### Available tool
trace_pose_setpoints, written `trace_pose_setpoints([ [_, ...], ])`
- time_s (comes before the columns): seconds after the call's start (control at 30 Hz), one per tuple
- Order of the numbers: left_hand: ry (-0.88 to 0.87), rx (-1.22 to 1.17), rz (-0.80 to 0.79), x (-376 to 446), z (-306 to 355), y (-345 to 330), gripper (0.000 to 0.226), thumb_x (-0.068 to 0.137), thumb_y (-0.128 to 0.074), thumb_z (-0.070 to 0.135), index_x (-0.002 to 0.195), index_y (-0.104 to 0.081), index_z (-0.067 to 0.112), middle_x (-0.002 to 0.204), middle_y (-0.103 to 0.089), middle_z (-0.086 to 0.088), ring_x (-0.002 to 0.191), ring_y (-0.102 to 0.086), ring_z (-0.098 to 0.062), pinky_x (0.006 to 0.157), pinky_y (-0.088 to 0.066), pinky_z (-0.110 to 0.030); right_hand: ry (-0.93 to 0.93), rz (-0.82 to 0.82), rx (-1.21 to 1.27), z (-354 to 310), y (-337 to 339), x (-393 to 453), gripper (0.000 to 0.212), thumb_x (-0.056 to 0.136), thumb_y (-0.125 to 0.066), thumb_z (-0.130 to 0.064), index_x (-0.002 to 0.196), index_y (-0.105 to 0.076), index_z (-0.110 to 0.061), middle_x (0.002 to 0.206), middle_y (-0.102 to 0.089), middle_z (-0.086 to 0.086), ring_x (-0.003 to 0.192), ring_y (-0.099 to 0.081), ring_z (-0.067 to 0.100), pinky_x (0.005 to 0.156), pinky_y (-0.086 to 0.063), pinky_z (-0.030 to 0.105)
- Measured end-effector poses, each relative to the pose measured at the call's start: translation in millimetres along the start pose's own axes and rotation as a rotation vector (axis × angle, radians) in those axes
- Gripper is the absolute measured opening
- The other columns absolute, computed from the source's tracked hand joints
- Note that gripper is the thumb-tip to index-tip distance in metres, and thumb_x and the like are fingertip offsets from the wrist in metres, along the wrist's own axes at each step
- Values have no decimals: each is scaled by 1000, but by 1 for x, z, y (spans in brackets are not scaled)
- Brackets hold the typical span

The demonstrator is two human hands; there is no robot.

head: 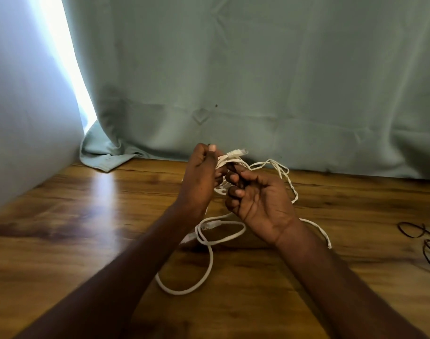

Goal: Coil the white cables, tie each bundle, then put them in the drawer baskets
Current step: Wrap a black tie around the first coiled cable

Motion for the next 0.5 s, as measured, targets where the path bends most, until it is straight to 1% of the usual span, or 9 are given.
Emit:
trace_pose_setpoints([
  [0.07,107,-56,22,2,-10,3,28,111,-41,30,104,-52,5,59,-48,4,51,-44,-6,51,-38,-21,-8,-24,-5,2,-2,-1,25,96,-41,-11,112,-60,-8,84,-55,1,61,-39,10,55,-36,26],
  [0.13,212,-90,5,3,-21,2,34,110,-41,29,92,-53,3,57,-43,0,46,-39,-8,51,-33,-25,-8,-26,-35,3,0,-1,27,93,-43,-7,110,-64,-9,84,-56,0,61,-40,9,55,-36,25],
  [0.2,320,-113,-19,2,-28,-3,43,110,-41,29,77,-54,6,57,-40,-3,43,-35,-11,51,-28,-27,-8,-15,-72,3,3,-2,28,90,-46,-6,109,-66,-10,83,-57,0,61,-40,9,55,-36,24],
  [0.27,405,-140,-44,1,-32,-4,46,110,-41,30,71,-51,8,57,-40,-5,41,-34,-12,50,-28,-27,-14,-4,-85,3,5,-3,28,88,-48,-6,110,-64,-10,83,-56,0,61,-41,9,54,-36,24],
  [0.33,450,-177,-97,1,-34,-3,44,110,-41,30,74,-53,7,56,-40,-4,42,-35,-12,51,-29,-26,-18,-10,-83,1,5,-5,27,90,-47,-5,111,-63,-10,84,-56,1,61,-41,9,54,-36,24],
  [0.4,474,-251,-140,1,-34,-1,37,110,-43,27,85,-59,4,57,-40,-3,45,-35,-12,51,-29,-25,-19,-20,-103,0,1,-6,26,93,-47,-4,111,-64,-9,85,-58,1,63,-43,8,55,-38,23],
  [0.43,480,-277,-138,1,-34,2,35,109,-44,25,88,-62,3,57,-41,-2,45,-35,-11,51,-29,-24,-20,-17,-125,0,-1,-6,26,94,-48,-3,112,-66,-9,86,-61,0,64,-46,8,55,-41,23],
  [0.5,481,-274,-91,1,-36,6,35,108,-46,22,85,-63,3,55,-42,-2,43,-36,-11,49,-32,-23,-33,5,-160,1,-3,-7,28,98,-48,1,115,-69,-7,91,-69,1,69,-57,8,58,-48,21],
])
Point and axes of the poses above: each hand's wrist, its own x-axis towards the middle knuckle, its own y-axis out of the back of the hand, z = x × y, the point moved 8 cm from there along x, towards the middle knuckle
